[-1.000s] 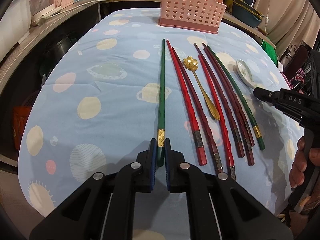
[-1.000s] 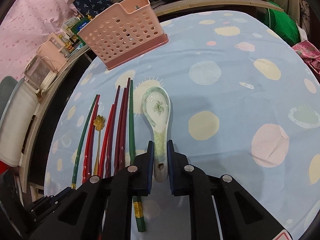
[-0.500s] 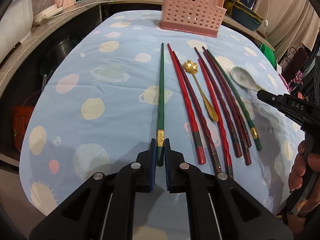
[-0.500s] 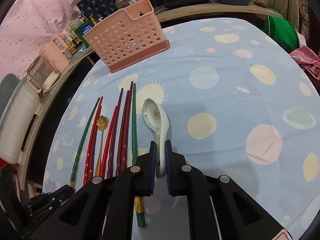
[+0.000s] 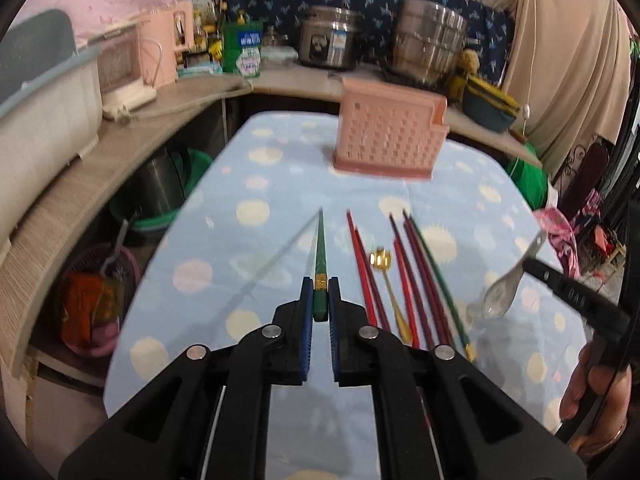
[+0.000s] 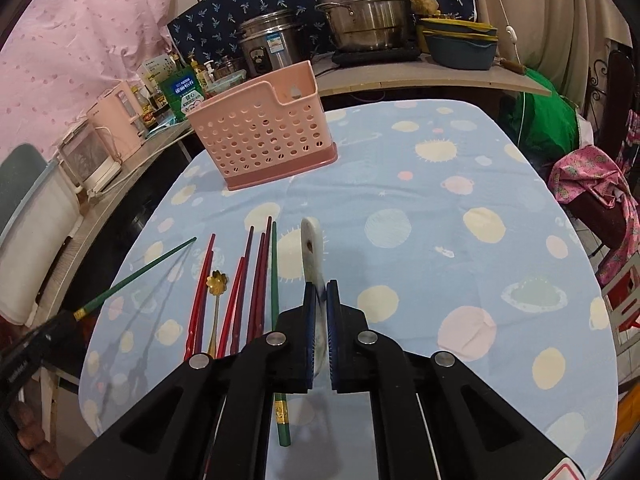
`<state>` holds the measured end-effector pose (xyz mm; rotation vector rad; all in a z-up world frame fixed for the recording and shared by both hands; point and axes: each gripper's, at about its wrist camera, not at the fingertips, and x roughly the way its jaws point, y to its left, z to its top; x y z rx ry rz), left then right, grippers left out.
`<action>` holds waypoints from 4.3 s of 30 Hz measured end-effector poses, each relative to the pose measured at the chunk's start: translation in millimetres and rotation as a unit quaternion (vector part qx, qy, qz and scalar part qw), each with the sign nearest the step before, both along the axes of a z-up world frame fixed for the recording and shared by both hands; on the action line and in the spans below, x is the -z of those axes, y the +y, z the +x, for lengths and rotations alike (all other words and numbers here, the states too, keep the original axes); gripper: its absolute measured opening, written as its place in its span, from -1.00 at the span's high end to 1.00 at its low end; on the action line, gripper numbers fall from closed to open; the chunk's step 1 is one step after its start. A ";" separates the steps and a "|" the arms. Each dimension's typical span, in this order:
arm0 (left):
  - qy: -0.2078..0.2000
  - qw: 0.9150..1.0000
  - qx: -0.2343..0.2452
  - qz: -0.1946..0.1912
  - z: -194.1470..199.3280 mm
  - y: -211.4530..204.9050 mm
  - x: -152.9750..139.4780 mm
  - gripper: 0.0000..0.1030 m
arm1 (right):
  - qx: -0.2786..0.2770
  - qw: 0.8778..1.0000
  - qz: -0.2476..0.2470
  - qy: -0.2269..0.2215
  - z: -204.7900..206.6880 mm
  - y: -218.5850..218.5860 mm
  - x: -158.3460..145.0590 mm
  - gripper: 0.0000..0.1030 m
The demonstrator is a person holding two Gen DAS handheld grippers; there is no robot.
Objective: Organize utensils
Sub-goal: 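Lift both held items into the pink basket and open both tools, then move both open tools back down toward the remaining chopsticks, then grasp the other green chopstick with the right tool while the left tool grasps a red chopstick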
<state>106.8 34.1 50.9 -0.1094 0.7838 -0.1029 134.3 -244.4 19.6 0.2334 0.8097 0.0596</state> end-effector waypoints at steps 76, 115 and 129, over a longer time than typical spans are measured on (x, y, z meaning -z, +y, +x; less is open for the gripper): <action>-0.084 0.996 -0.031 0.007 208.8 -25.0 -97.8 0.77 | -0.022 0.998 -0.024 -0.062 167.3 22.6 -66.0 0.59; 0.087 0.996 0.002 0.031 0.8 -28.7 91.5 0.65 | -0.063 0.995 -0.031 0.071 -49.5 47.1 74.8 0.46; 0.093 0.995 0.024 0.023 -10.2 -39.4 98.7 0.33 | -0.062 0.995 -0.045 0.065 -51.0 48.9 81.2 0.85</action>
